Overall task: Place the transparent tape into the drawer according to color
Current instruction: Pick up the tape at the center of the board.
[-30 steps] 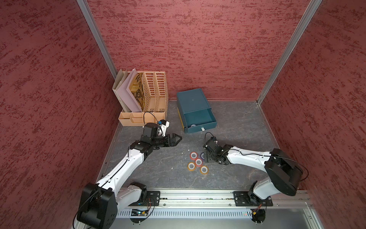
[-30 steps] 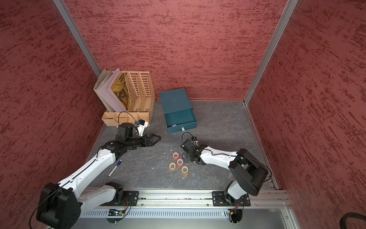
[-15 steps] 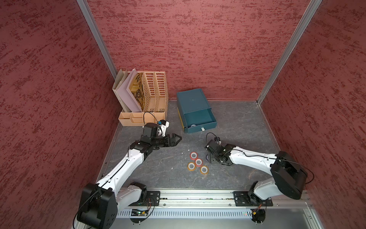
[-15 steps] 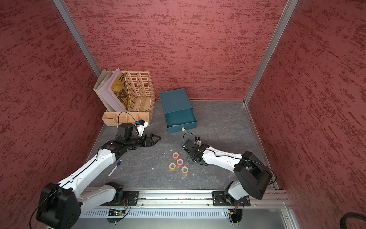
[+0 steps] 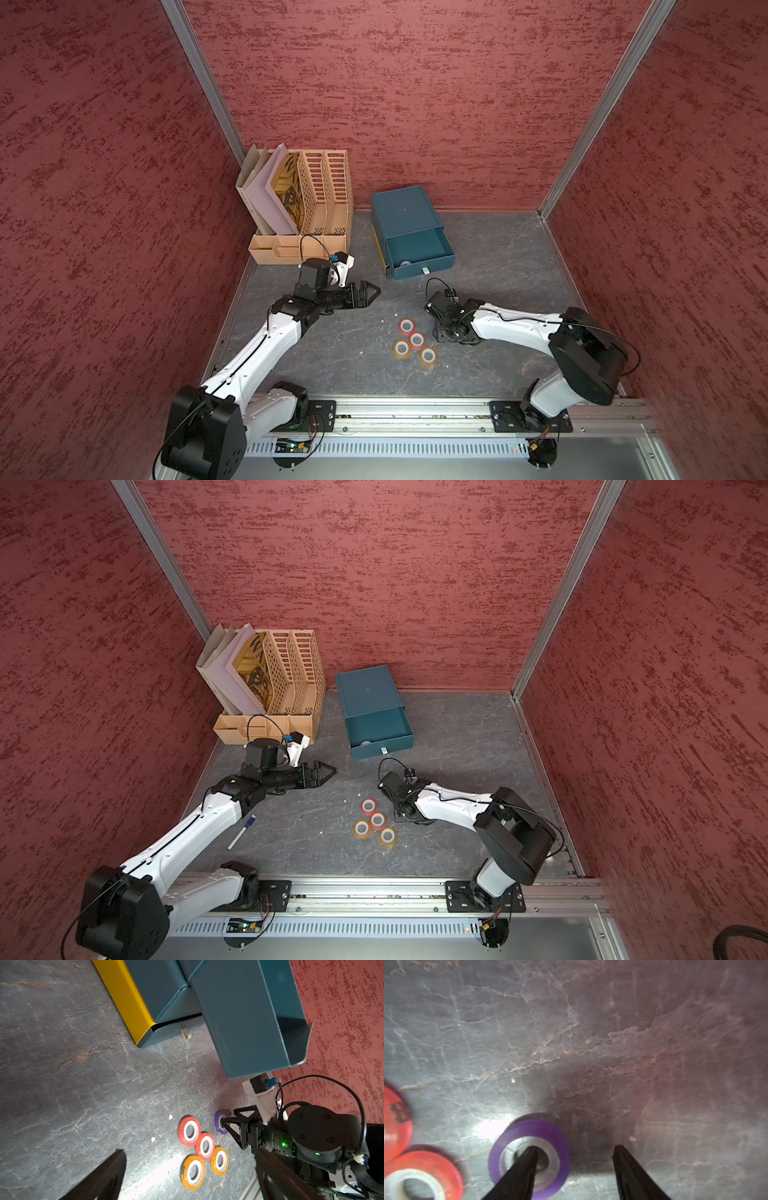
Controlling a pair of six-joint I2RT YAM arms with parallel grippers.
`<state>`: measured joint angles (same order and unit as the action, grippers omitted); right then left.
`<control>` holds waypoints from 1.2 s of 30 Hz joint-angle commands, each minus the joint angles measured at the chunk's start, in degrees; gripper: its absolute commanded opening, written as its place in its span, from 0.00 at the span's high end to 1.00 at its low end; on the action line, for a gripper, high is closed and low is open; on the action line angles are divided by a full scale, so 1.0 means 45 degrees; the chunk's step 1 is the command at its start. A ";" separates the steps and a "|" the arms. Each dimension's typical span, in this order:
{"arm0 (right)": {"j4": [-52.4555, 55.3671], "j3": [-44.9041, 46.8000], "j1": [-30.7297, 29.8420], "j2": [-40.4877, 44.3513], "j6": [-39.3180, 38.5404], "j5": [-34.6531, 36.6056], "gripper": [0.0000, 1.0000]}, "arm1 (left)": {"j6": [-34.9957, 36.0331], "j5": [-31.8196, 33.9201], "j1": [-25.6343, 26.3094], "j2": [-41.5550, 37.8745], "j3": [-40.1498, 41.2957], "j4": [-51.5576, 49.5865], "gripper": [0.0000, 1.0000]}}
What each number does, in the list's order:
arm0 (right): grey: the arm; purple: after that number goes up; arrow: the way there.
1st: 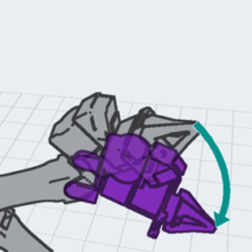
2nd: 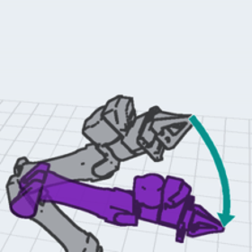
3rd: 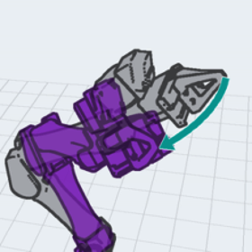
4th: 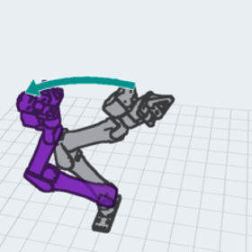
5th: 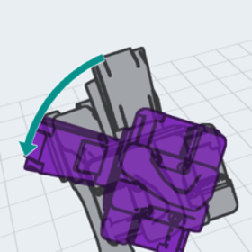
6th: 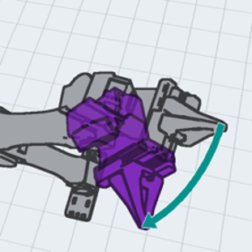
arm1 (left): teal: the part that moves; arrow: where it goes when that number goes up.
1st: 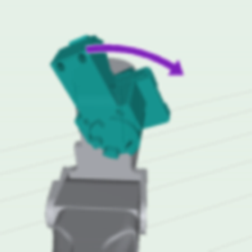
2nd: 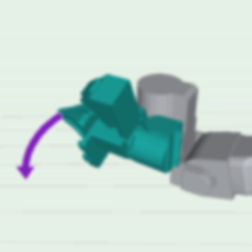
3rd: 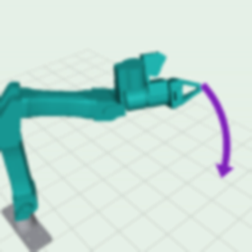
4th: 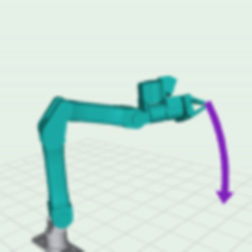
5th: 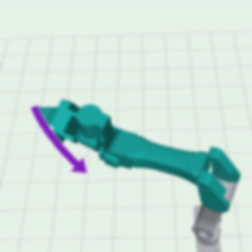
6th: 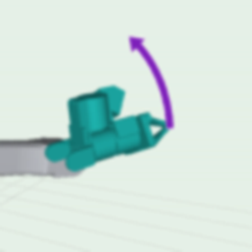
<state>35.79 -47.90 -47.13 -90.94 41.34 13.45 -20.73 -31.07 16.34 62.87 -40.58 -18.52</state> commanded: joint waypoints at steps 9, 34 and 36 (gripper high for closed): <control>0.1771 0.0013 0.0530 -0.0294 -0.0432 -0.1709 0.76 | 0.0237 -0.0263 -0.0134 -0.0192 -0.0192 -0.0010 0.00; 0.3027 -0.1620 0.0555 0.4030 -0.0041 -0.0518 1.00 | 0.0036 -0.0379 0.0058 0.0002 -0.0181 0.0324 0.00; 0.3259 -0.2245 0.0564 0.4366 -0.0242 -0.0378 1.00 | 0.0007 -0.0399 0.0128 0.0067 -0.0182 0.0403 0.00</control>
<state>47.42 -54.43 -44.88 -73.36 40.51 8.75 -20.78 -31.94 16.43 62.74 -40.58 -18.37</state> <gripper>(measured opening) 0.178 0.996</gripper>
